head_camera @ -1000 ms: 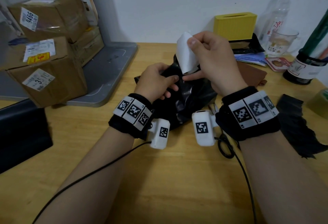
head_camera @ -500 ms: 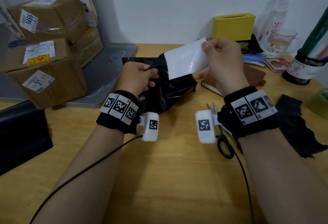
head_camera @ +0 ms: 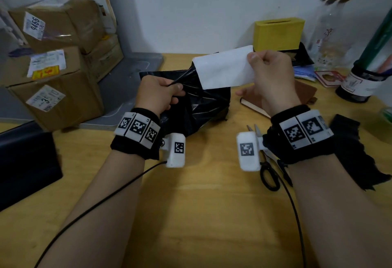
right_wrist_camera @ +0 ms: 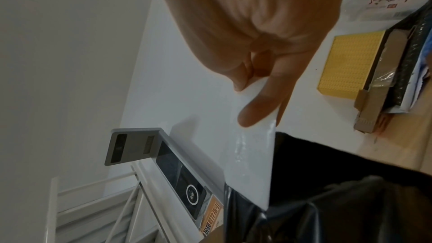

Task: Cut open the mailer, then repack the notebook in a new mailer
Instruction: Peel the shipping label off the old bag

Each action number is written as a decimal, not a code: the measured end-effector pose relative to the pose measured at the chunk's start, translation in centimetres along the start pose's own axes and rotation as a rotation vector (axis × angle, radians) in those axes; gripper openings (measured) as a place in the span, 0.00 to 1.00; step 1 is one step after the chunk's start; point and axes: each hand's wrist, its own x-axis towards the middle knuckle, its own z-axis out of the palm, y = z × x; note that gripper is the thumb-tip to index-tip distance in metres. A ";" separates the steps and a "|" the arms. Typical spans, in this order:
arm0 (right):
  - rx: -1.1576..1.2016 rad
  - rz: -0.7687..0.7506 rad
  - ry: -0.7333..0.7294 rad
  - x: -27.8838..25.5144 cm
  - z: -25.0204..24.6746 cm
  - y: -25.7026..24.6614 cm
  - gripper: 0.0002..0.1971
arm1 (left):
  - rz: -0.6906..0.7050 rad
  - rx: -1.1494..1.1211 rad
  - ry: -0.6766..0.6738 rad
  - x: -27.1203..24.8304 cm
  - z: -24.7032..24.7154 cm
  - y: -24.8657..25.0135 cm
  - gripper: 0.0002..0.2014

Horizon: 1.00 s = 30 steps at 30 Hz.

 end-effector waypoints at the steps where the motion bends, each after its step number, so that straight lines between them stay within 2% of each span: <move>1: 0.008 -0.001 0.001 0.0 0.0 0.0 0.12 | -0.002 0.005 -0.004 0.0 0.0 -0.1 0.04; 5: 0.014 0.021 0.006 -0.1 0.1 0.1 0.10 | -0.011 0.008 -0.012 -0.1 0.0 -0.2 0.03; 14: 0.051 0.027 0.014 -0.2 0.2 0.2 0.10 | -0.043 0.009 -0.003 0.0 -0.7 -0.2 0.07; 25: 0.123 0.066 0.013 -0.3 1.0 1.0 0.14 | -0.088 0.002 -0.002 0.2 -1.2 -0.3 0.07; 27: 0.136 0.071 0.038 -0.1 0.8 1.0 0.13 | -0.089 0.019 0.011 0.4 -1.4 -0.5 0.05; 30: 0.210 0.070 0.152 0.9 -0.9 0.5 0.09 | -0.098 0.061 0.113 0.8 -2.5 -1.5 0.05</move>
